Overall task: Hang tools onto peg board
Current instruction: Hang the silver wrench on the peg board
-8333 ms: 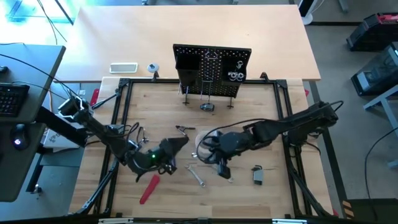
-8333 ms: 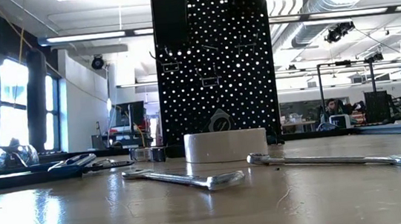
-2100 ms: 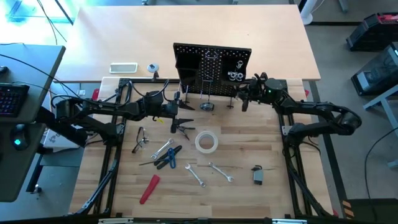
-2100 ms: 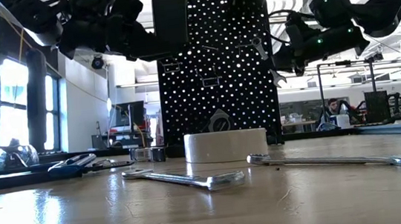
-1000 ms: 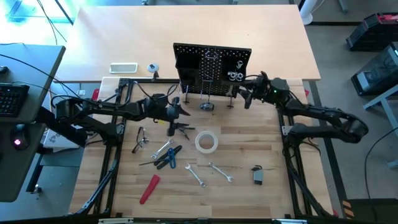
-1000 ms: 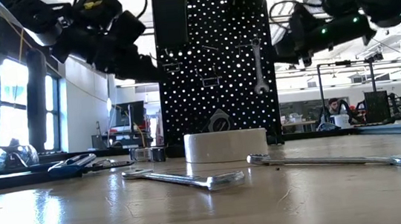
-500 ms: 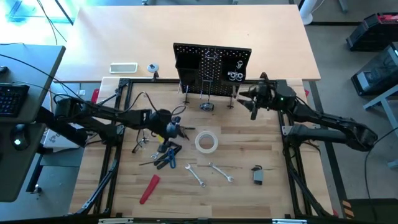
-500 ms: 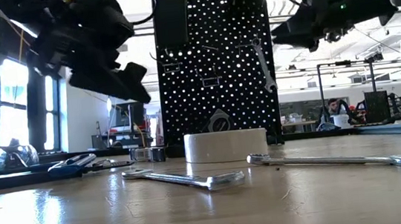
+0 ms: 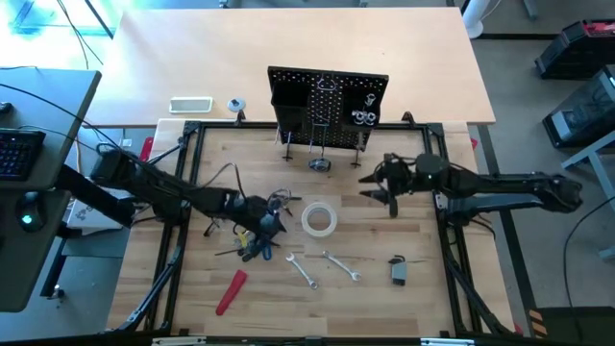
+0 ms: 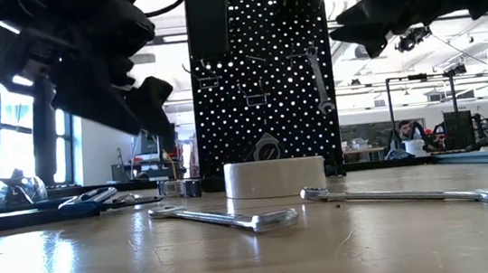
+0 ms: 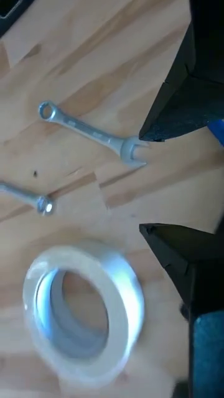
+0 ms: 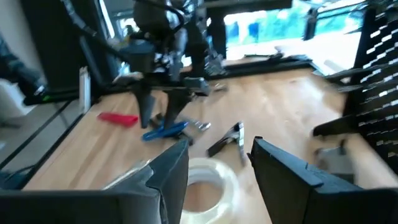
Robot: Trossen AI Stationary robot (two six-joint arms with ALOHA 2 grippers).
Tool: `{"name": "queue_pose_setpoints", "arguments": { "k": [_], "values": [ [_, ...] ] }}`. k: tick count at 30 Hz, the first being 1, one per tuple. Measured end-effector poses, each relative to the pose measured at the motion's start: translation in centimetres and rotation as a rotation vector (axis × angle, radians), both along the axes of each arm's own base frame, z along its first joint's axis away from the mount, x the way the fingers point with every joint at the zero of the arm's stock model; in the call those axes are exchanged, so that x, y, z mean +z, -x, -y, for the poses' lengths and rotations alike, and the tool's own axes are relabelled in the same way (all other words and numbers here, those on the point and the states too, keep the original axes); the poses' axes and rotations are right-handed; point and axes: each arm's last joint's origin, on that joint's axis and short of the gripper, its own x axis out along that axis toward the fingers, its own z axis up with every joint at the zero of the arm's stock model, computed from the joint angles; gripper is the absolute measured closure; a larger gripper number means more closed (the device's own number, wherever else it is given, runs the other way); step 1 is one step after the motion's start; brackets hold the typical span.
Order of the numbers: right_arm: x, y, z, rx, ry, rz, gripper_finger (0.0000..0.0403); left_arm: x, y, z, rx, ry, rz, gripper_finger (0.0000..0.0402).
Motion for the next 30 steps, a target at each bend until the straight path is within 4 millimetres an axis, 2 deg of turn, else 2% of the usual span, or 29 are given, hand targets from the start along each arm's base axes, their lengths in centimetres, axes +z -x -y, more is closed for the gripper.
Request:
{"name": "queue_pose_setpoints", "arguments": {
  "k": [10, 15, 21, 25, 30],
  "values": [
    [-1.8, 0.3, -5.0, 0.064, -0.071, -0.083, 0.0231, -3.8, -1.9, 2.9, -0.077, 0.024, 0.026, 0.0181],
    [-3.4, 0.3, -7.4, 0.037, -0.113, -0.123, 0.0231, -4.9, -2.0, 3.3, -0.099, 0.012, 0.013, 0.0181],
    [-5.0, -0.8, -9.8, 0.06, -0.11, -0.072, 0.0231, -5.2, -2.2, 3.1, -0.044, -0.05, 0.021, 0.0185],
    [-6.0, -1.9, -10.9, 0.07, -0.114, -0.037, 0.0231, -5.1, -2.2, 2.9, -0.035, -0.088, 0.034, 0.0216],
    [-7.5, -3.4, -12.0, 0.086, -0.139, -0.056, 0.0231, -5.2, -2.0, 2.9, -0.093, -0.045, 0.002, 0.028]
  ]
}}
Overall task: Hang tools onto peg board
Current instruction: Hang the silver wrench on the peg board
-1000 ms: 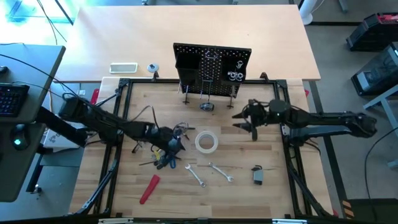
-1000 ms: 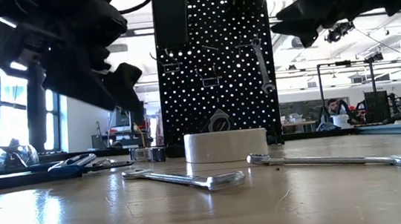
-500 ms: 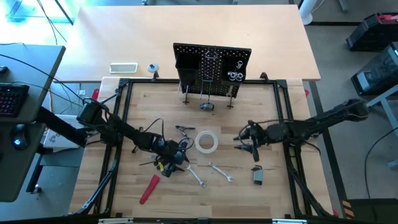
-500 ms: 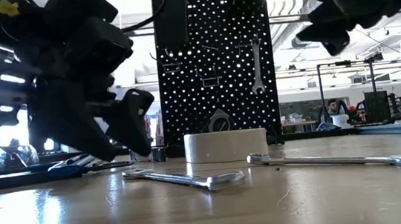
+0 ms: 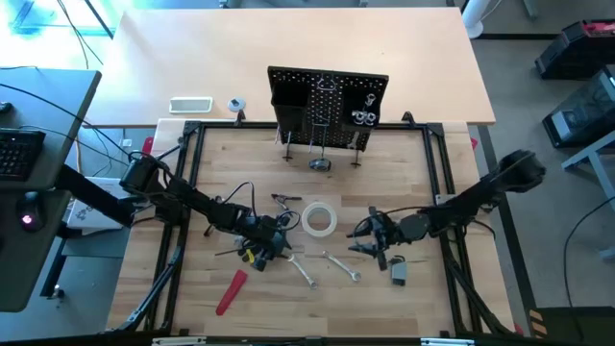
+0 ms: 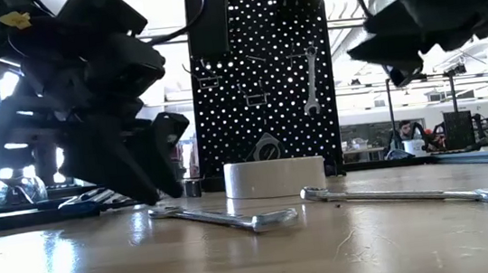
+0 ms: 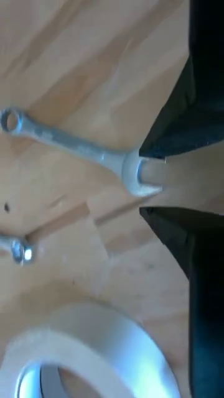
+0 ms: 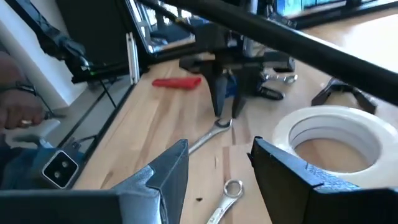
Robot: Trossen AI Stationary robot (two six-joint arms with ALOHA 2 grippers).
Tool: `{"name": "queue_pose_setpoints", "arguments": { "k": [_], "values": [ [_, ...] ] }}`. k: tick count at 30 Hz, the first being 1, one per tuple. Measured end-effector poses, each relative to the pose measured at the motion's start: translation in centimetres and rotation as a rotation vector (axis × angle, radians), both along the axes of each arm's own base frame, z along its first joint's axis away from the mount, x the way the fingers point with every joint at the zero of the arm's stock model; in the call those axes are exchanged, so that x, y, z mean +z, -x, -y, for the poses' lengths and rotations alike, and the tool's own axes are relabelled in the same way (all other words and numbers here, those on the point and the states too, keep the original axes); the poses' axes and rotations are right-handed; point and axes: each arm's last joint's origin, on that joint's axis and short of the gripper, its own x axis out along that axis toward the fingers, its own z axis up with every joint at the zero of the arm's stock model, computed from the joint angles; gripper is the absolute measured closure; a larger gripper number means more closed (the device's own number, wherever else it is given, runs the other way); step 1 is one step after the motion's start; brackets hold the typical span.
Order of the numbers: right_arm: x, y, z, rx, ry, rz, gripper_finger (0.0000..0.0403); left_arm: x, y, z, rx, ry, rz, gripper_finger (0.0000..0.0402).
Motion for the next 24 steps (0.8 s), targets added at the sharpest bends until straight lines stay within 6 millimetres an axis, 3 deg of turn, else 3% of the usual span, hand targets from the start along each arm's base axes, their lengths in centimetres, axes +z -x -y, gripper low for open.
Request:
{"name": "queue_pose_setpoints", "arguments": {
  "k": [10, 17, 24],
  "values": [
    [-1.4, -5.0, -3.6, 0.118, -0.003, -0.071, 0.0231, -0.1, 0.0, 0.2, -0.065, -0.004, 0.005, 0.0362],
    [-2.6, -8.6, -5.7, 0.209, 0.007, -0.112, 0.0231, -0.1, 0.0, 0.3, -0.101, -0.007, 0.02, 0.0371],
    [-2.5, -9.7, -6.5, 0.213, -0.039, -0.132, 0.0231, -0.1, 0.0, 0.5, -0.131, -0.03, 0.033, 0.0372]
  ]
}}
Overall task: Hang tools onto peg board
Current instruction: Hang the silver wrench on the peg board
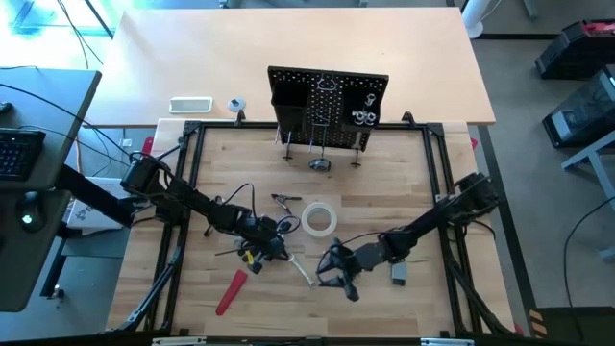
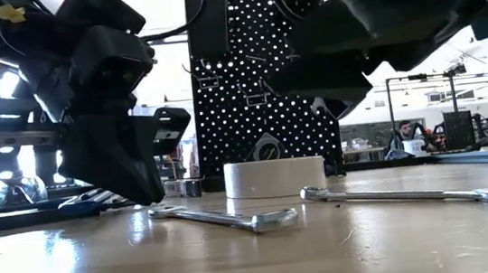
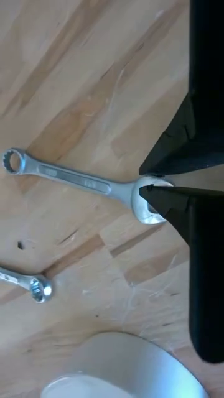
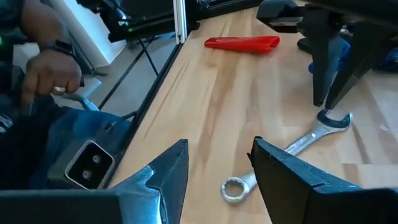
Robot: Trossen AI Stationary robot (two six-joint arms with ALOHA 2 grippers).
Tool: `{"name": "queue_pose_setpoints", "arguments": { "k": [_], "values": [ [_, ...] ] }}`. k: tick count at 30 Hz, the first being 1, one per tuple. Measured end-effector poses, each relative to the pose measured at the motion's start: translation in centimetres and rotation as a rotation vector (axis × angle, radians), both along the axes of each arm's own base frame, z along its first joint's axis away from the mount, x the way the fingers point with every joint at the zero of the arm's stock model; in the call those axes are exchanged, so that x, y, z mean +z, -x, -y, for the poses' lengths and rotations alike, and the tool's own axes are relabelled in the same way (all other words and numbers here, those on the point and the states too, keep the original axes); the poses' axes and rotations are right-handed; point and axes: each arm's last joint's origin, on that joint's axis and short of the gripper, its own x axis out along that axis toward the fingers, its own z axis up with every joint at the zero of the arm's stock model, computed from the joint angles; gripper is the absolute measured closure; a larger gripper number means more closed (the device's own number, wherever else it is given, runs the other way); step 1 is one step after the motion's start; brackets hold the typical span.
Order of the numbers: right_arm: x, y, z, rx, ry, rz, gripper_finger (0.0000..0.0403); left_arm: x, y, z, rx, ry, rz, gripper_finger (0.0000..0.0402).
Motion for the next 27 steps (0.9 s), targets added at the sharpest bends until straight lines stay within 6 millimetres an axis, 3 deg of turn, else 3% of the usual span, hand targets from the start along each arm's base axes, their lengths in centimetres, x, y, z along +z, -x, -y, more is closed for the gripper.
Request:
{"name": "queue_pose_setpoints", "arguments": {
  "k": [19, 23, 27],
  "values": [
    [1.6, 0.8, -4.7, -0.118, -0.023, -0.01, 0.0231, 0.4, 0.0, 0.7, -0.128, 0.058, 0.039, 0.0371],
    [1.9, 0.2, -5.8, -0.116, -0.001, 0.009, 0.0236, 0.5, 0.1, 1.4, -0.165, 0.076, 0.051, 0.0371],
    [0.7, -1.1, -6.7, -0.091, 0.031, -0.009, 0.0258, 0.5, 0.3, 1.9, -0.184, 0.076, 0.05, 0.037]
  ]
}}
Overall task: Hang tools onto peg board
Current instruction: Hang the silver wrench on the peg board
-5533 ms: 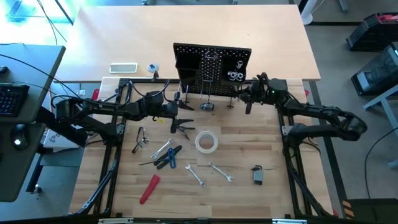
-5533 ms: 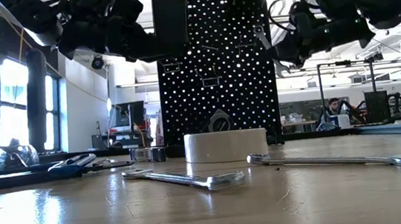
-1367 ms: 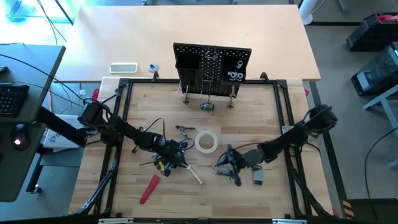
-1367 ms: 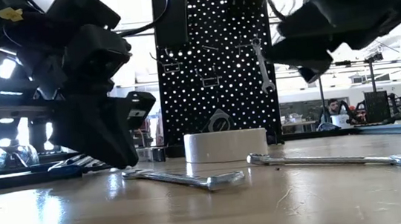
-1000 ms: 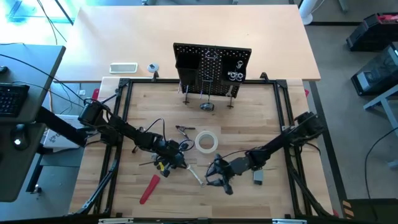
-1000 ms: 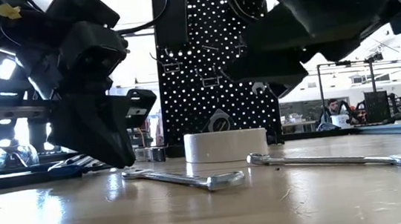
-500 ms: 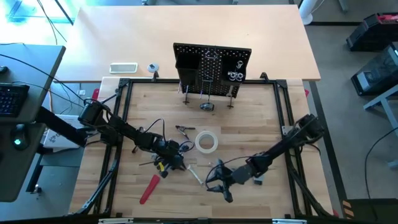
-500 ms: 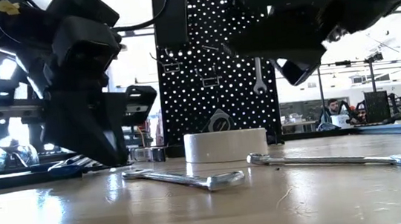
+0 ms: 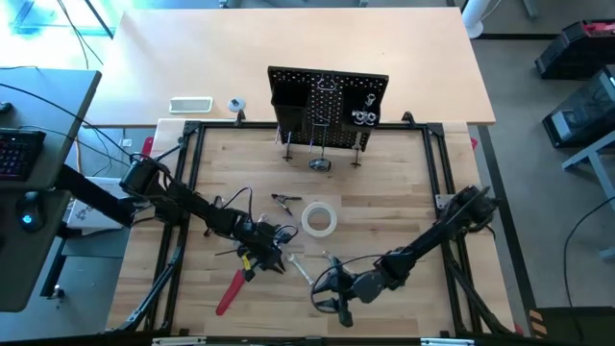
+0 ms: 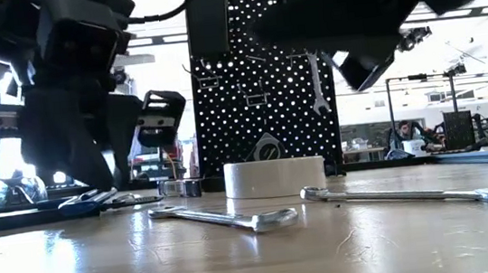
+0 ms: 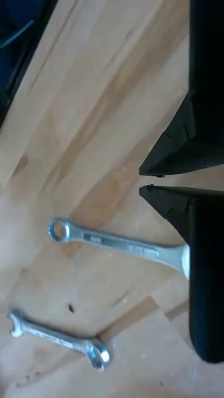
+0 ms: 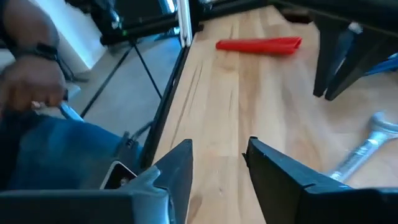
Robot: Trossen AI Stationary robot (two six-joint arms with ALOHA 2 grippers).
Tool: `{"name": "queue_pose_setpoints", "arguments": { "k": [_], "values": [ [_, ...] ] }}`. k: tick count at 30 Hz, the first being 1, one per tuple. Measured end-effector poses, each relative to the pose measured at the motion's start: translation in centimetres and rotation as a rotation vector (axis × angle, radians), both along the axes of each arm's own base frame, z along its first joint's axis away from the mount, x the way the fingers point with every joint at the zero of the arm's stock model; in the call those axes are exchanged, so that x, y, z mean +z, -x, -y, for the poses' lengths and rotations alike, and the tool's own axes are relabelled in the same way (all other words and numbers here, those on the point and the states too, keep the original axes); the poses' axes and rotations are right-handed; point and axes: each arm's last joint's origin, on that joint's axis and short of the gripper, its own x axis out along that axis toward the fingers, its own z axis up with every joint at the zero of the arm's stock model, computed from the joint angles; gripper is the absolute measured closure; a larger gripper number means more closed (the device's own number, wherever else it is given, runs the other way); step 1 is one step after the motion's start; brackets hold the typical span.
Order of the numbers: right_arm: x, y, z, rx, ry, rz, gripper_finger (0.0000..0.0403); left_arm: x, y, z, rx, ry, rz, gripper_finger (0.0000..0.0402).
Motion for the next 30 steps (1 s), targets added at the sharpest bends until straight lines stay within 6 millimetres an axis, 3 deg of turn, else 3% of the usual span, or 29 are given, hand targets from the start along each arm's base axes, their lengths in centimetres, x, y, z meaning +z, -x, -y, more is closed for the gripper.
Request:
{"name": "queue_pose_setpoints", "arguments": {
  "k": [5, 14, 30],
  "values": [
    [-1.7, -1.1, -0.9, 0.023, 0.027, -0.039, 0.0292, 0.1, 0.1, 0.5, 0.004, -0.012, 0.021, 0.0344],
    [-3.4, -0.3, 0.0, -0.082, 0.038, -0.095, 0.033, 0.4, -0.3, 0.4, 0.074, -0.055, 0.077, 0.0263],
    [-4.8, -1.2, 1.7, -0.079, 0.093, -0.15, 0.0332, 0.6, -0.7, -0.4, 0.057, -0.06, 0.105, 0.0272]
  ]
}}
